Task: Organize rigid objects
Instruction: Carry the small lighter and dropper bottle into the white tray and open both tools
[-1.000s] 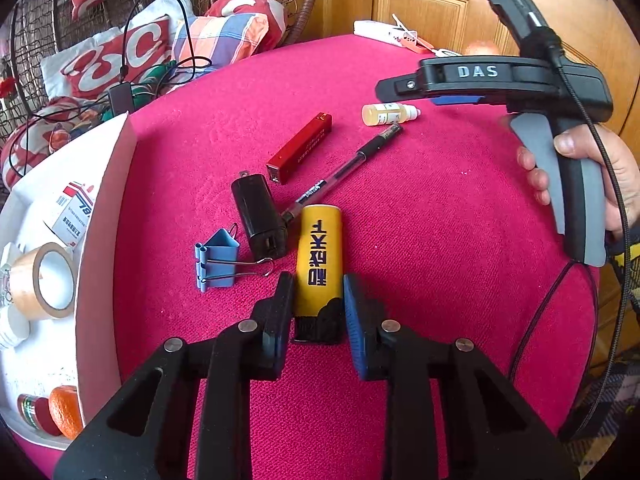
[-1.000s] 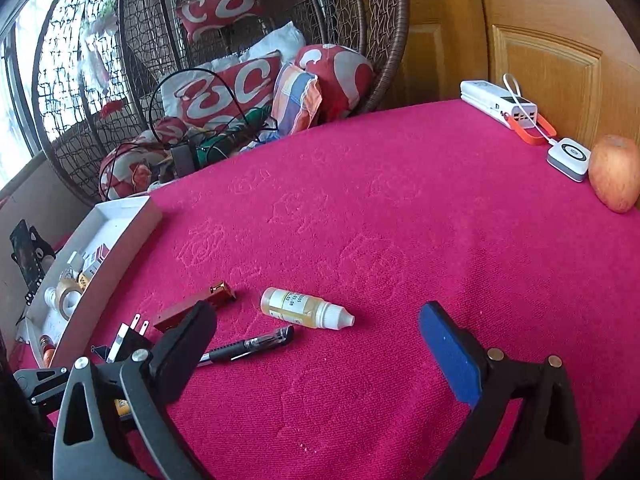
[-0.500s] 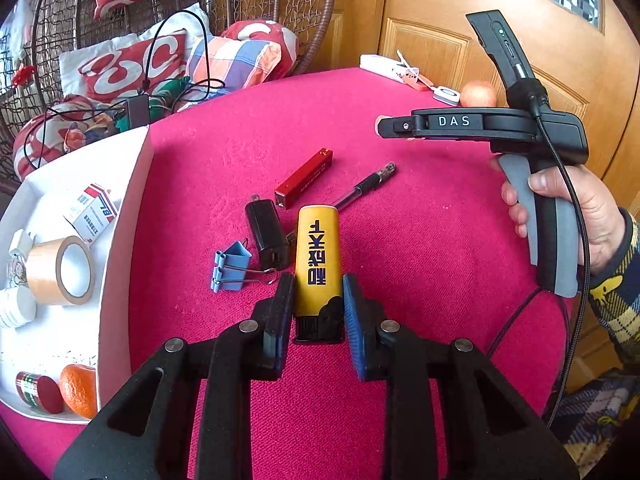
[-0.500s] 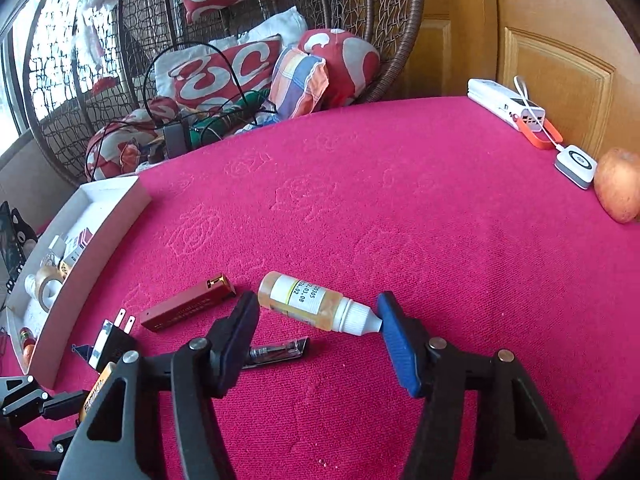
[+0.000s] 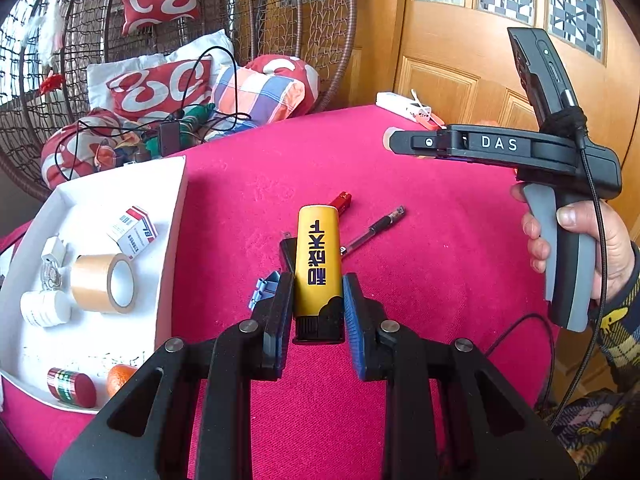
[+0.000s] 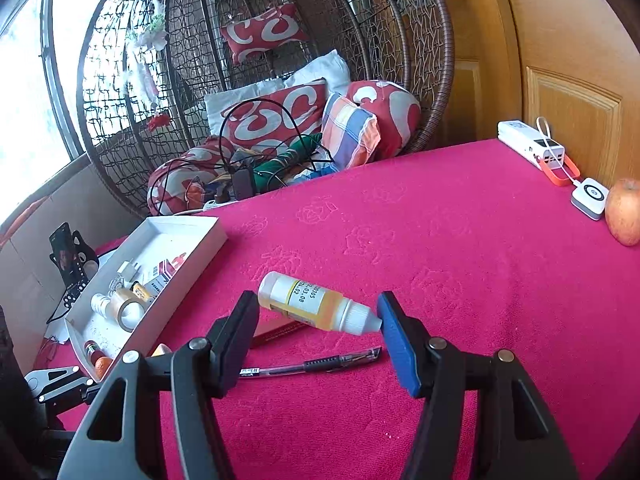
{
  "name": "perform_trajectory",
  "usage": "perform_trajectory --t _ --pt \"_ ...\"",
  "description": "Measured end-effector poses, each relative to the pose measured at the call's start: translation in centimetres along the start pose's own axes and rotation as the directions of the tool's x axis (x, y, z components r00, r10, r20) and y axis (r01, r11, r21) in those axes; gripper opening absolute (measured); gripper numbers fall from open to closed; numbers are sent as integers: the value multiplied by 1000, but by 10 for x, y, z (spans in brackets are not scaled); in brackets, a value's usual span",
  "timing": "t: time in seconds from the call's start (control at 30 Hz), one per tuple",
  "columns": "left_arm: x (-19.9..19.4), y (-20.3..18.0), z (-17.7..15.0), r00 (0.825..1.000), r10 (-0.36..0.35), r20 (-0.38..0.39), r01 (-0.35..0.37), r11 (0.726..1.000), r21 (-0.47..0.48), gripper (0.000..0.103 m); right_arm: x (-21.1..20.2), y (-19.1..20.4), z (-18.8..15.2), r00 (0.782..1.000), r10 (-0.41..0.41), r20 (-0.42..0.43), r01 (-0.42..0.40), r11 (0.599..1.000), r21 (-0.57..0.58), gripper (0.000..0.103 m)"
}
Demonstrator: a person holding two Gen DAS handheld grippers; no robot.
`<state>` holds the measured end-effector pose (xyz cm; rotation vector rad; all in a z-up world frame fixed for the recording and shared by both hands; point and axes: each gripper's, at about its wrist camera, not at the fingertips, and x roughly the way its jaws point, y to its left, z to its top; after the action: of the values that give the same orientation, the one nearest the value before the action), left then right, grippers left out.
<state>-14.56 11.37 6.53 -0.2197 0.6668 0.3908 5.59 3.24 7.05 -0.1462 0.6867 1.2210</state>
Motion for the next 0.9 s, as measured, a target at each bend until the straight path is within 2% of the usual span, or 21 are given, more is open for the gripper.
perform_trajectory --t 0.9 --pt "-40 77 -5 987 117 106 -95 976 -198 24 4 62 16 996 84 6 -83 988 -132 61"
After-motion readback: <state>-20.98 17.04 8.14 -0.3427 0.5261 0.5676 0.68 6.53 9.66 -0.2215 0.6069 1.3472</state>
